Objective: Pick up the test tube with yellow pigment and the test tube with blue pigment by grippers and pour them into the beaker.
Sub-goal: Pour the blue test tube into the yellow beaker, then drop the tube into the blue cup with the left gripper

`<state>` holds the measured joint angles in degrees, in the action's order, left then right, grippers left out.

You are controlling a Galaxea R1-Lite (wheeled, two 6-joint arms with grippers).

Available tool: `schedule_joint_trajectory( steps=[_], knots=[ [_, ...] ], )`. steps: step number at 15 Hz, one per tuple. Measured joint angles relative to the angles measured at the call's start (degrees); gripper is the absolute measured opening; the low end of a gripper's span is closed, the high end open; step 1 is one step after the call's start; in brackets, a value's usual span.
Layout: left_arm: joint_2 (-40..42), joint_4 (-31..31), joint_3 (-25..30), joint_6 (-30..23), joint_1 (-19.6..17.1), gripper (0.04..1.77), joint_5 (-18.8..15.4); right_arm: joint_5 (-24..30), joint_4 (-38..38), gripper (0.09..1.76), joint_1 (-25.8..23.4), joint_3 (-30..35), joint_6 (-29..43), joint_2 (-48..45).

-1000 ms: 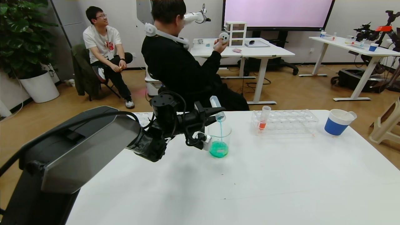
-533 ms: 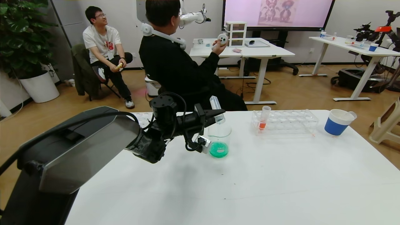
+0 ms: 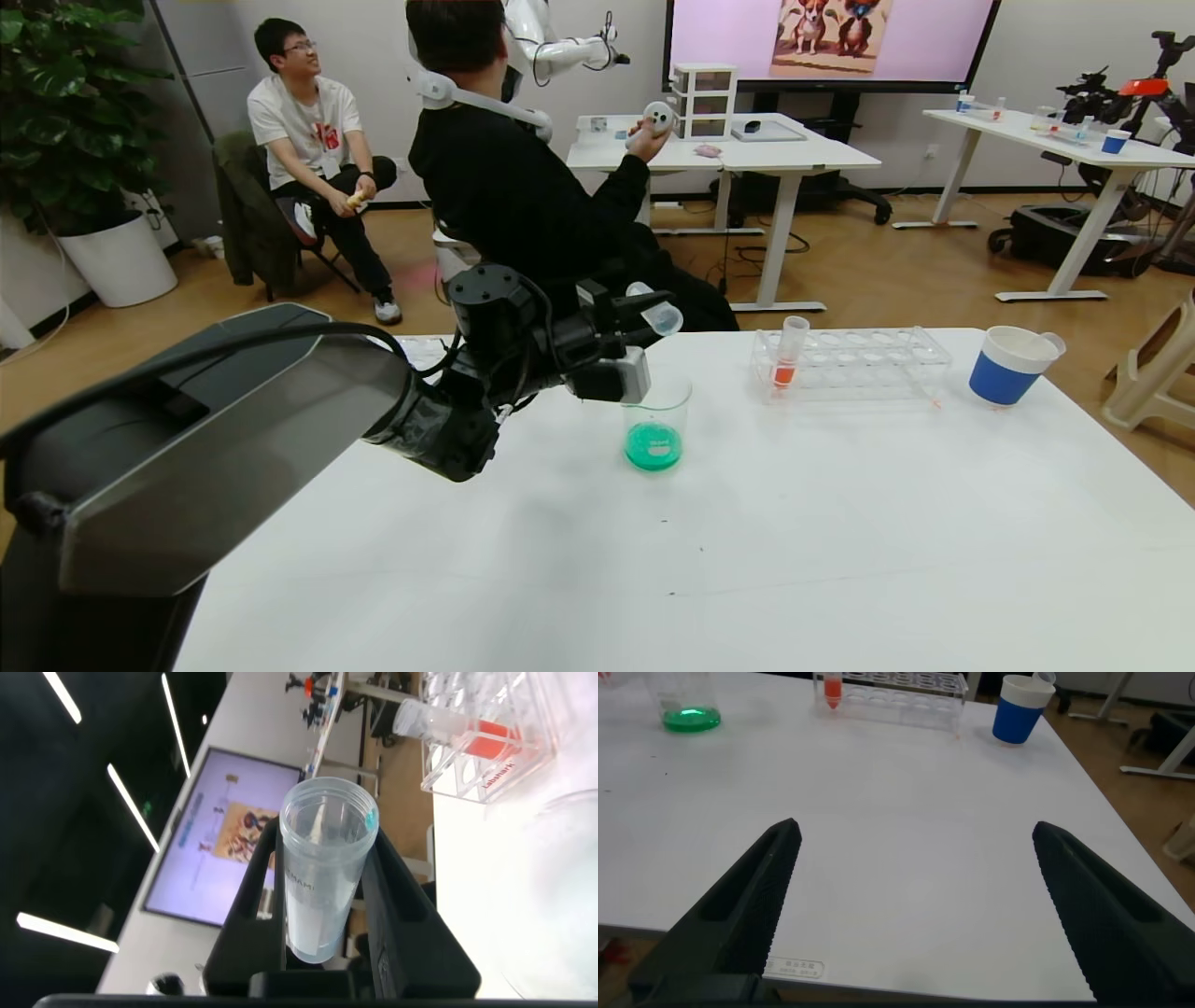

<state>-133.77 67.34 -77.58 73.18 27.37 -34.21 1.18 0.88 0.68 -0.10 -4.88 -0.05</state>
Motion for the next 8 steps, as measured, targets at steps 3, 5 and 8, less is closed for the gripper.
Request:
schedule_joint_trajectory(
  steps=[3,5,8],
  knots=[
    [1.8,7.7,0.7,-19.1,1.5,0.5,22.6,0.0,0.0,1.73,0.0,0.0,0.0,0.0],
    [2.6,9.4,0.7,-31.0,4.0,0.5,41.8,0.0,0.0,1.73,0.0,0.0,0.0,0.0],
    [3.4,6.8,-0.1,-46.8,6.3,0.5,60.5,0.0,0.0,1.73,0.0,0.0,0.0,0.0]
  ],
)
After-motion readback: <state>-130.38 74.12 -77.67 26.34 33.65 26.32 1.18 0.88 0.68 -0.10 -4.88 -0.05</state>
